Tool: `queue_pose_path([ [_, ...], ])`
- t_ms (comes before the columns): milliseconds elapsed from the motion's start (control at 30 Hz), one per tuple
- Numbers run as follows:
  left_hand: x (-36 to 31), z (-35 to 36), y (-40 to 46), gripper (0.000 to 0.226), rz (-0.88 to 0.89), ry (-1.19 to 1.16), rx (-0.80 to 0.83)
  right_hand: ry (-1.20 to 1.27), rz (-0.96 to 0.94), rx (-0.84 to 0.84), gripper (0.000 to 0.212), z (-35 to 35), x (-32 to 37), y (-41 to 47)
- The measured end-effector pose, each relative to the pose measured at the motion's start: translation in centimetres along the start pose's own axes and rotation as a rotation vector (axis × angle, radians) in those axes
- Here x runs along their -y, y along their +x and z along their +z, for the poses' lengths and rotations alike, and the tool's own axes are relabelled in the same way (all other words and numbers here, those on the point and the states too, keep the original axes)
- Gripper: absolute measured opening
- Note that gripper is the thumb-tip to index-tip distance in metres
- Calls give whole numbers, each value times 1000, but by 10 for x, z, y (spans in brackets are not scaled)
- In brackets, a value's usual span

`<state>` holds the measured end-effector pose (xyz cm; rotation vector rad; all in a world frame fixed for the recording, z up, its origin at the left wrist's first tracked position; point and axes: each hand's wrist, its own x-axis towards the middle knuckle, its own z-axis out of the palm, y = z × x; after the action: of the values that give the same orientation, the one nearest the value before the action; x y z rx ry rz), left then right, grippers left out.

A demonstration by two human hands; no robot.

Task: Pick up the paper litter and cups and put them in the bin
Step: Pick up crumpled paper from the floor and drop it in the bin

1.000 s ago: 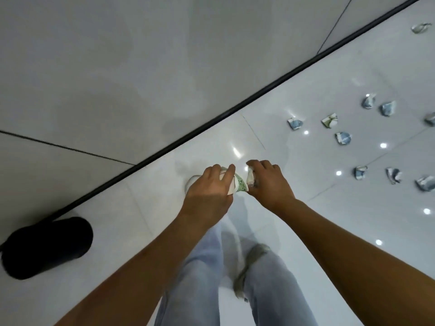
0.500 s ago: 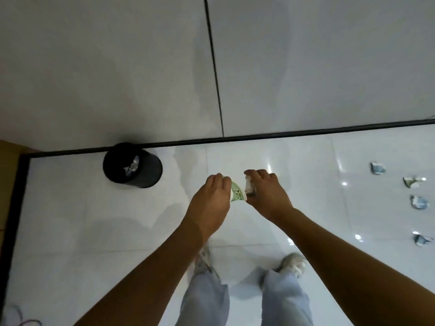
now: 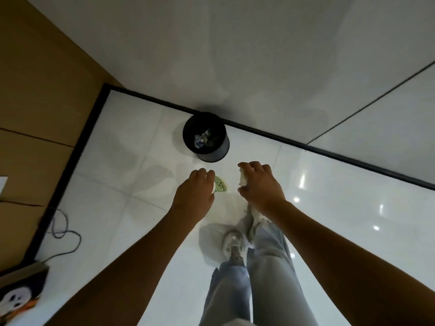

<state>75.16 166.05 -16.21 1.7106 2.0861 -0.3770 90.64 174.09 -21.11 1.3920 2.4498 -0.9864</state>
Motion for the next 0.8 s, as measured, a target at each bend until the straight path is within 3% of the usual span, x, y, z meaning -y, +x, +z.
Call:
queue_pose_path([
  [367, 67, -6, 84, 50, -314, -211, -34, -96, -136, 98, 62, -30, 26, 139],
  [600, 110, 0, 124, 47, -343, -281, -50, -153, -287, 136, 66, -14, 52, 208],
  [800, 156, 16, 151, 44, -338, -317, -51, -104, -205, 159, 55, 17, 79, 277],
])
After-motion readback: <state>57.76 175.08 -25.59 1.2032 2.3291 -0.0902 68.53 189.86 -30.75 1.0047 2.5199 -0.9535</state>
